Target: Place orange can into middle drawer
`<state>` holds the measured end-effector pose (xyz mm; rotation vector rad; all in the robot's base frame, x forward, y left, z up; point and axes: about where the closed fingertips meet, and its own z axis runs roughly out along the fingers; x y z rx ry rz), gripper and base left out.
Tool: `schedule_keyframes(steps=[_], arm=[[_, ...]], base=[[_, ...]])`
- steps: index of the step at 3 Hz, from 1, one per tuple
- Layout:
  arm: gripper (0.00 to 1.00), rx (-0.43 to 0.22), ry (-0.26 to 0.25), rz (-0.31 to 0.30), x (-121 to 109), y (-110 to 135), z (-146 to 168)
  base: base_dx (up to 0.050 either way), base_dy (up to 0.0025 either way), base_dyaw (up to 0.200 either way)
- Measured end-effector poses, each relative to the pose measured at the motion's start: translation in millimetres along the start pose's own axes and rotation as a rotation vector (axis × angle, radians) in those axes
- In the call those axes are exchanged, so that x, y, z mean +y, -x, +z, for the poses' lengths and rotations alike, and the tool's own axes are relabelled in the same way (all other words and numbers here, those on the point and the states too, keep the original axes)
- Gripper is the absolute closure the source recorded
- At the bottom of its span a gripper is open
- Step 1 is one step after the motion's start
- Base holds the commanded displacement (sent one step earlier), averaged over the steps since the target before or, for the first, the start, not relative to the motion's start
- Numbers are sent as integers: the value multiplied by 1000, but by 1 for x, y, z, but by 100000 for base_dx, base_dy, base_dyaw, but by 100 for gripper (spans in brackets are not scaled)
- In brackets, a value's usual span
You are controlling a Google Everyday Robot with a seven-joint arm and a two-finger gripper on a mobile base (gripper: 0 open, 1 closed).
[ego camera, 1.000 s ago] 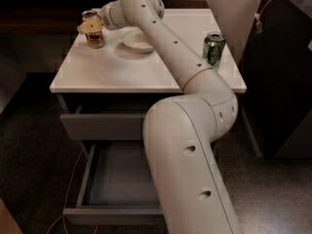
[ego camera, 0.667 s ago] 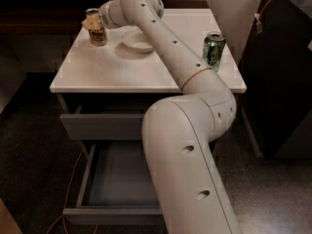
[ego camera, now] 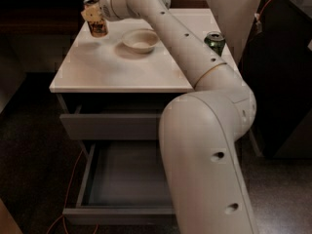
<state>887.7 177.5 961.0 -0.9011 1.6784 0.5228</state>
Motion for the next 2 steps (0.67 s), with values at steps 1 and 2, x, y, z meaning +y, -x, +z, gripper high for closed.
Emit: schedule_keyframes(steps=[1, 2], arm=[[100, -34, 31, -42, 26, 25, -41], [100, -22, 65, -44, 53, 22, -67]], base=[[0, 0, 0], [0, 0, 0]])
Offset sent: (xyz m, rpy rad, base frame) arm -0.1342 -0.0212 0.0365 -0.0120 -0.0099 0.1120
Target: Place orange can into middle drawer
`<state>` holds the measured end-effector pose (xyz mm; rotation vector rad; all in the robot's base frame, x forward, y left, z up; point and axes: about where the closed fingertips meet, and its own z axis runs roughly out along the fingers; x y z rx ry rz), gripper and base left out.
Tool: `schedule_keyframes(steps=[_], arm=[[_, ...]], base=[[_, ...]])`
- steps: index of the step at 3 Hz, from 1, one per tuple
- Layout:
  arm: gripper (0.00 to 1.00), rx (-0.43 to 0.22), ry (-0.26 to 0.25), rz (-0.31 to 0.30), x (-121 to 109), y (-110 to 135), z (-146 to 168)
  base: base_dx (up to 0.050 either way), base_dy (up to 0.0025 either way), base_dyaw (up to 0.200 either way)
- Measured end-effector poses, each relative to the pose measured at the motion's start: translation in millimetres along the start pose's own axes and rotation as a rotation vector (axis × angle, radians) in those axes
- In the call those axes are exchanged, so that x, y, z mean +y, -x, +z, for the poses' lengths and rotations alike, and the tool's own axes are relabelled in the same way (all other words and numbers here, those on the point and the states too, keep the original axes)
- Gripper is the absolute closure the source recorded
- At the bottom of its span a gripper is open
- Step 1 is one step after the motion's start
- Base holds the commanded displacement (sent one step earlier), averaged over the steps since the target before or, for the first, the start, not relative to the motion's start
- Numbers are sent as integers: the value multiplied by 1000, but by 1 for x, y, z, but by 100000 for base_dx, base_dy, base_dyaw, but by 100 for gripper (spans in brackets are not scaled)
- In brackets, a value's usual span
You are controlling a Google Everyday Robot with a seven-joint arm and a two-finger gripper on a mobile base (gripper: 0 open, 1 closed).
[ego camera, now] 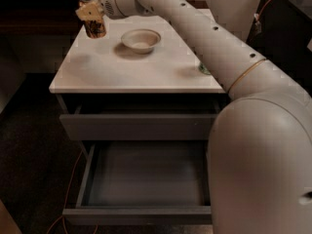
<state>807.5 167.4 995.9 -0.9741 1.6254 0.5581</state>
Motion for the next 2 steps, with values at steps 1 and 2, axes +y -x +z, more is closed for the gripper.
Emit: schedule_keyframes(steps=[1, 2], arm=[[100, -15, 40, 15, 32, -4, -29], [100, -38, 82, 26, 62, -7, -53]], base=[[0, 0, 0], [0, 0, 0]])
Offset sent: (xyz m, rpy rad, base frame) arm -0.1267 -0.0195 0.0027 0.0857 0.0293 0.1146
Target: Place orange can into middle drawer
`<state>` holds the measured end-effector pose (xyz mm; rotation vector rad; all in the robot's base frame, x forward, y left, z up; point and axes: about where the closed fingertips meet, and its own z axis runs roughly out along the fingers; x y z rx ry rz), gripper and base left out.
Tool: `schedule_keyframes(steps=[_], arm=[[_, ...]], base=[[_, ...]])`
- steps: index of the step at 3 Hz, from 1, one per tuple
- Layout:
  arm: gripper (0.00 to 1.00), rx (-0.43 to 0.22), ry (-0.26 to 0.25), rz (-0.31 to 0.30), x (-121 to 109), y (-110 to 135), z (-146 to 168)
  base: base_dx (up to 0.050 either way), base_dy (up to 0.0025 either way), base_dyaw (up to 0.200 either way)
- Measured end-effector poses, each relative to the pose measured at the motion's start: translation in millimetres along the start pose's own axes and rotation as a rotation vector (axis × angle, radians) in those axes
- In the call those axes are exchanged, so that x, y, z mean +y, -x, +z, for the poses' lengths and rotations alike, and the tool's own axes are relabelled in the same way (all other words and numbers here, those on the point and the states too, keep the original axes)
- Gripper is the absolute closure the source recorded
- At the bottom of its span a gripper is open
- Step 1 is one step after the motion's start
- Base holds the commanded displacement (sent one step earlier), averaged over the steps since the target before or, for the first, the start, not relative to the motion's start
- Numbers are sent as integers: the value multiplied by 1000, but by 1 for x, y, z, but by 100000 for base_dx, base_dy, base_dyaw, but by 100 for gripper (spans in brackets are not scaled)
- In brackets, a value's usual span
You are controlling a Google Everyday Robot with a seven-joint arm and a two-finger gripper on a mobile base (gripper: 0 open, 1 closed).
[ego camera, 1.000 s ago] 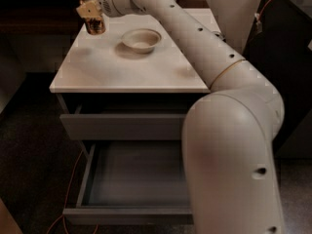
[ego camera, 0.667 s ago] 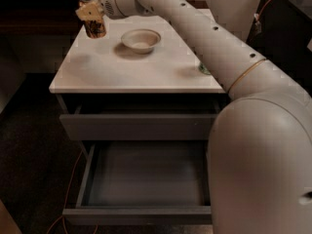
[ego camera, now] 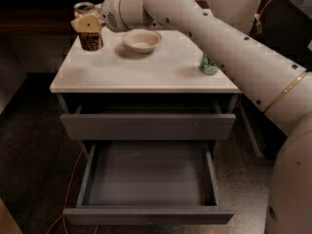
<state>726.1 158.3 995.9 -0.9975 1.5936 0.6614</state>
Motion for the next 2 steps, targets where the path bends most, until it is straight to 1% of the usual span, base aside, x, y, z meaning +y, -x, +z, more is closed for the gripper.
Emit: schedule_keyframes(steps=[1, 2], arm=[[100, -16, 48, 12, 25, -4, -15], [100, -16, 48, 12, 25, -4, -15]], base=[[0, 0, 0], [0, 0, 0]])
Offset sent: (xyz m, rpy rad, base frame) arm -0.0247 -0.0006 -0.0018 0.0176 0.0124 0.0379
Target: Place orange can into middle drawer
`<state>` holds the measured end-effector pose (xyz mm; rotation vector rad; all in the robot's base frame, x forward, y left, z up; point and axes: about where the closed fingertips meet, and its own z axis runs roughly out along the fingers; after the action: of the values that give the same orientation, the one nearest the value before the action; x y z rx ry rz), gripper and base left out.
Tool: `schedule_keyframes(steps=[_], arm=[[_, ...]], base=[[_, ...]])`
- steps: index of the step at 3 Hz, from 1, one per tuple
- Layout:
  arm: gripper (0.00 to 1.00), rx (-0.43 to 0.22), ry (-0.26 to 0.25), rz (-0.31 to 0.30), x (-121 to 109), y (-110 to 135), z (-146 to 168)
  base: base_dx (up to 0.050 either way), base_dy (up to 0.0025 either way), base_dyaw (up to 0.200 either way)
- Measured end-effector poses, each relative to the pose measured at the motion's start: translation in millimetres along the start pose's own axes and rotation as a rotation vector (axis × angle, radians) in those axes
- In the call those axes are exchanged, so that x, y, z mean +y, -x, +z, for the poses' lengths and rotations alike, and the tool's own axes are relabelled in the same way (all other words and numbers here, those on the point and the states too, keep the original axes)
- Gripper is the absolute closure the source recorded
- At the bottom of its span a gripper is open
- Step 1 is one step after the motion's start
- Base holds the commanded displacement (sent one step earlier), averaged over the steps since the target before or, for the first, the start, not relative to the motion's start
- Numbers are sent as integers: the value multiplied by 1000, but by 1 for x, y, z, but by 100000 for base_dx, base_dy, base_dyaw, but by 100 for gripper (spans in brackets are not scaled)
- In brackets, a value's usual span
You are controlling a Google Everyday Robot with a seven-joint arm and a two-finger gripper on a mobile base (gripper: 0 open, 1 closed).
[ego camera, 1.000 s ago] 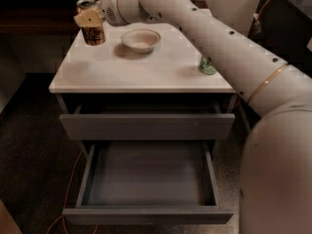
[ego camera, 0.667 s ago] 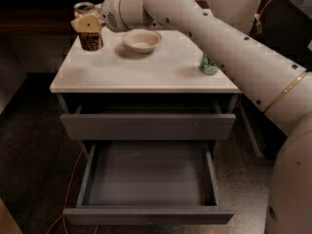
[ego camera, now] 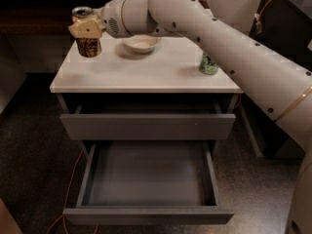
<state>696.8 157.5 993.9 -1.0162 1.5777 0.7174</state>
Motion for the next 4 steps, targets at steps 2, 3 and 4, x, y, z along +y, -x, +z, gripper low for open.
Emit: schedule_keyframes(steps=[2, 3, 4], arm=[[100, -11, 93, 29, 55, 6, -42], [100, 3, 144, 67, 99, -5, -78], [100, 28, 173, 93, 125, -19, -95]], base=[[0, 0, 0], [0, 0, 0], [0, 0, 0]])
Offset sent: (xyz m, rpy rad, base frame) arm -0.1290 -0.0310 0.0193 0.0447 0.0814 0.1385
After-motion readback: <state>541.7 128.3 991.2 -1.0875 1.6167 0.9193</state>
